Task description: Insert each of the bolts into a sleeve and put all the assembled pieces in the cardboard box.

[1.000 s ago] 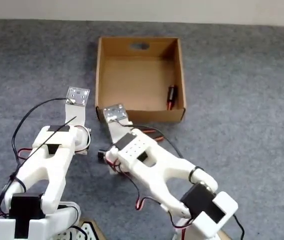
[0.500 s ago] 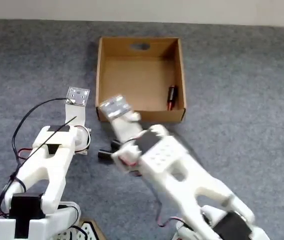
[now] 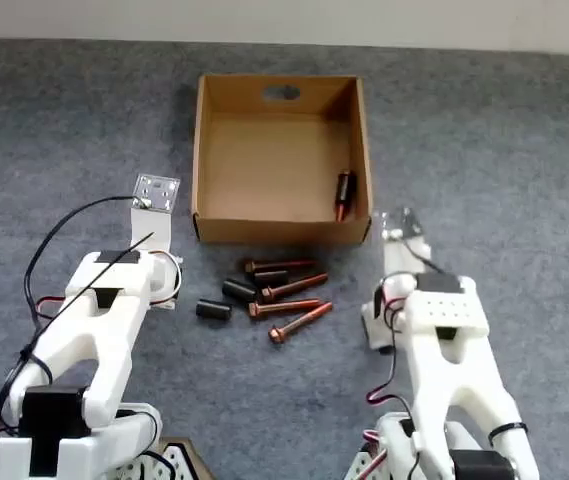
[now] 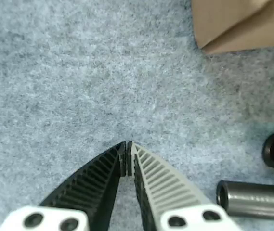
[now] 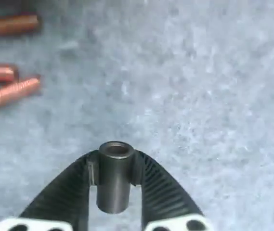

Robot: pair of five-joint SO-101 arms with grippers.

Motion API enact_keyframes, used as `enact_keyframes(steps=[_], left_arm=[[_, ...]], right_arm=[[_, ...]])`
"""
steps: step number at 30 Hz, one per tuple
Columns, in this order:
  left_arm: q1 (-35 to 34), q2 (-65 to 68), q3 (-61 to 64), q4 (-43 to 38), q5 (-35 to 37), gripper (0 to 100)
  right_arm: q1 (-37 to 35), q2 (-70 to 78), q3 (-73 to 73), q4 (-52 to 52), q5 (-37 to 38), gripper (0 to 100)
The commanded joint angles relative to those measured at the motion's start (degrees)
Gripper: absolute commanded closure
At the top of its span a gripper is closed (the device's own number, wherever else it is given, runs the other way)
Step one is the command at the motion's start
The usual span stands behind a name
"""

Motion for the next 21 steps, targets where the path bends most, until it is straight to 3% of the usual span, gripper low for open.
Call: enact_keyframes(steps=[1, 5, 21], left_arm=[[-0.7, -2.1, -0.1, -0.6, 0.4, 95], [-0.7, -2.1, -0.1, -0.6, 0.4, 95], [-0.7, -2.1, -0.1, -0.6, 0.4, 95]], right_arm=[[-1.0, 0.0, 2.3, -1.5, 1.6, 94.5], [-2.1, 0.0, 3.2, -1.5, 1.6, 85.4], [-0.8, 0.1, 3.3, 0.0, 1.9, 85.4]])
